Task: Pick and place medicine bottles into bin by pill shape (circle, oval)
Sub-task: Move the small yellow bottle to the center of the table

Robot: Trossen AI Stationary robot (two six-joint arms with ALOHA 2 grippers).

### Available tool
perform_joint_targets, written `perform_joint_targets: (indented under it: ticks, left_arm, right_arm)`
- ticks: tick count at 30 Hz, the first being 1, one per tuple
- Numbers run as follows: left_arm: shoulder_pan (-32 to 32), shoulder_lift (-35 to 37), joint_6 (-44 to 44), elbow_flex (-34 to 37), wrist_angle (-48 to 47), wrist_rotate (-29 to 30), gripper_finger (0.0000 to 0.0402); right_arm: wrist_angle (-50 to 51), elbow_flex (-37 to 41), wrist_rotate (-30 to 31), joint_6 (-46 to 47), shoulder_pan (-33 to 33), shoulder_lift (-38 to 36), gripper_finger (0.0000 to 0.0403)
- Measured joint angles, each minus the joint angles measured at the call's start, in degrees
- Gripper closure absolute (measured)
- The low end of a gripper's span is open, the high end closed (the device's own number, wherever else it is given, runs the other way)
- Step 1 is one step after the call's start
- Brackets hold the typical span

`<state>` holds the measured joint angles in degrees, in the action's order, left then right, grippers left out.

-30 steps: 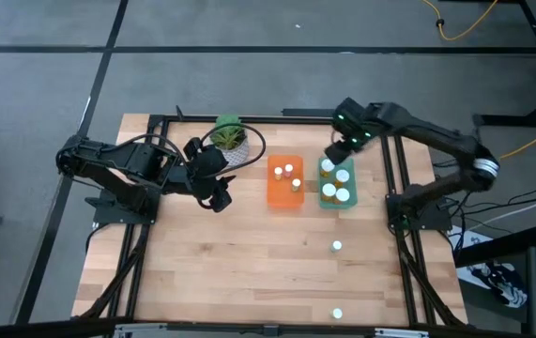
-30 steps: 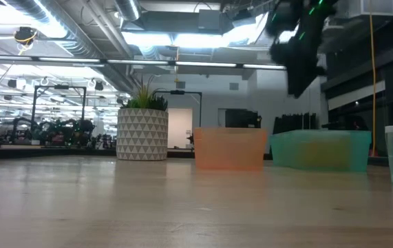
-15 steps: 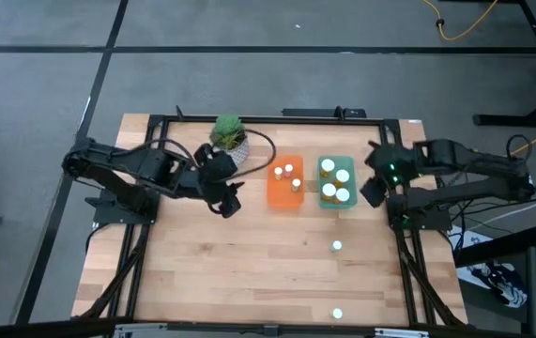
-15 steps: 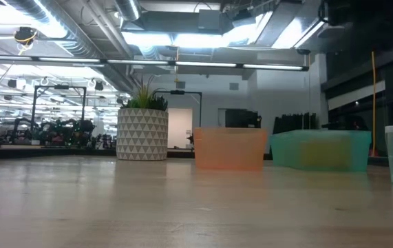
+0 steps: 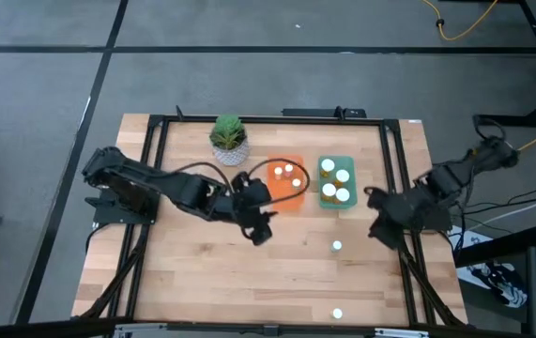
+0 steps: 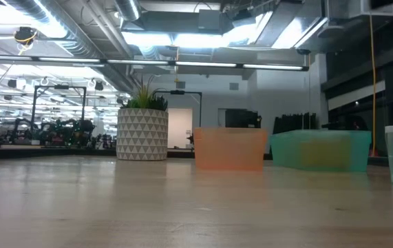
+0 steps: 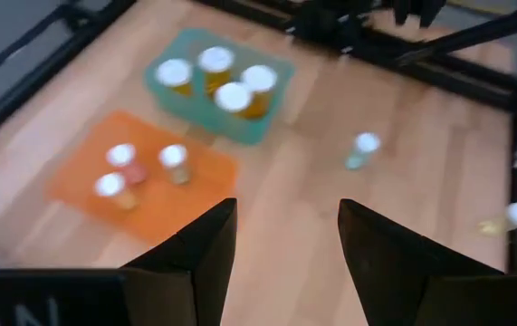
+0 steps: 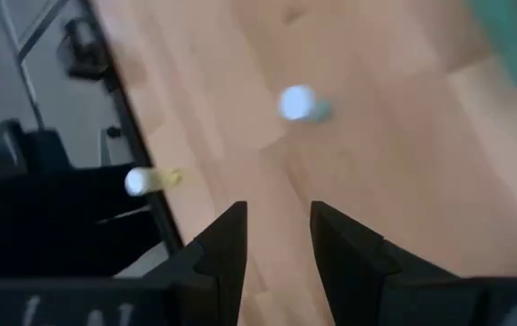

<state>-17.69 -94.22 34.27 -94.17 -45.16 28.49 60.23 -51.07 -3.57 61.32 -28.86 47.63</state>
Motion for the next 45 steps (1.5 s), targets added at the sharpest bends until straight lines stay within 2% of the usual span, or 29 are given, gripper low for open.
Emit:
perform_joint_targets:
  ticks: [4,9,14,19,24,29,36,45]
  left_arm:
    - [-2.4,-2.3,-1.7,0.0,5.4,-1.6,0.0214]
    - [-6.1,-6.5,-9.0,0.0,15.9,-2.9,0.0214]
    - [-8.0,-11.6,-12.3,0.0,27.7,-2.5,0.0214]
    - [-8.6,-15.7,-12.2,0.0,30.3,-2.6,0.0215]
    - [-9.3,-18.2,-12.4,0.0,30.8,-2.7,0.0215]
    - [-10.2,-19.9,-12.3,0.0,31.3,-2.8,0.0215]
    - [-10.7,-20.1,-7.9,0.0,32.6,-2.9,0.0215]
    - [-10.2,-20.1,-7.9,0.0,35.6,-2.9,0.0215]
  right_arm:
    - [-2.0,0.0,5.4,5.4,-10.7,2.4,0.0278]
    - [-2.3,0.0,10.9,13.2,-21.8,6.4,0.0278]
    - [-2.5,0.0,13.3,19.5,-29.5,11.4,0.0278]
    - [-6.4,0.0,16.0,19.2,-34.9,19.0,0.0278]
    - [-12.8,0.0,16.1,16.3,-38.6,28.0,0.0278]
    - [-22.8,0.0,16.0,12.2,-39.6,35.6,0.0278]
    - [-36.6,0.0,16.1,5.1,-39.6,42.8,0.0278]
    - [-53.8,0.0,16.1,-3.6,-39.5,52.1,0.0278]
